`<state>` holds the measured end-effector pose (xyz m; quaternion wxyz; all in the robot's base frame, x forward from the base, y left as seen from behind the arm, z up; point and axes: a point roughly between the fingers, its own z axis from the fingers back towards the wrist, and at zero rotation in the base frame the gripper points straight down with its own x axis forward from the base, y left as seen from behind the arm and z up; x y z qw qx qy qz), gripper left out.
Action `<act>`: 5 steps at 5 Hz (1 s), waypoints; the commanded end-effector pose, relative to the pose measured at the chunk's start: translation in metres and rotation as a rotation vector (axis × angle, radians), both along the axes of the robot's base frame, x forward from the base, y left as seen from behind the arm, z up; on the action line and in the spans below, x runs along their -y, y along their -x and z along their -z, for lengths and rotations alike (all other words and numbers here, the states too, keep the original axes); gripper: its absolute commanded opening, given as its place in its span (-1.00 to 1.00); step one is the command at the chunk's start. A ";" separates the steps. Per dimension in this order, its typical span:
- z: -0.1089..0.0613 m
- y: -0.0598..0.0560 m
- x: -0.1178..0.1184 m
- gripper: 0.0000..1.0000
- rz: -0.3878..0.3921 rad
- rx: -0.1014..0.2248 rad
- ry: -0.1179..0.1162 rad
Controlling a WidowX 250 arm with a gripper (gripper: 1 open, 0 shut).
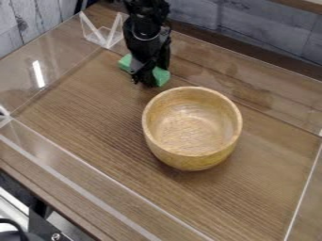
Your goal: Put green object into wooden bowl
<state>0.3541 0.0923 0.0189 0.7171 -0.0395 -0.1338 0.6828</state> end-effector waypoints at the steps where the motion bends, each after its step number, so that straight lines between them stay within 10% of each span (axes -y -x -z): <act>1: -0.004 0.000 0.000 -1.00 0.018 0.005 -0.012; 5: -0.100 0.021 0.023 -1.00 0.584 -0.021 0.081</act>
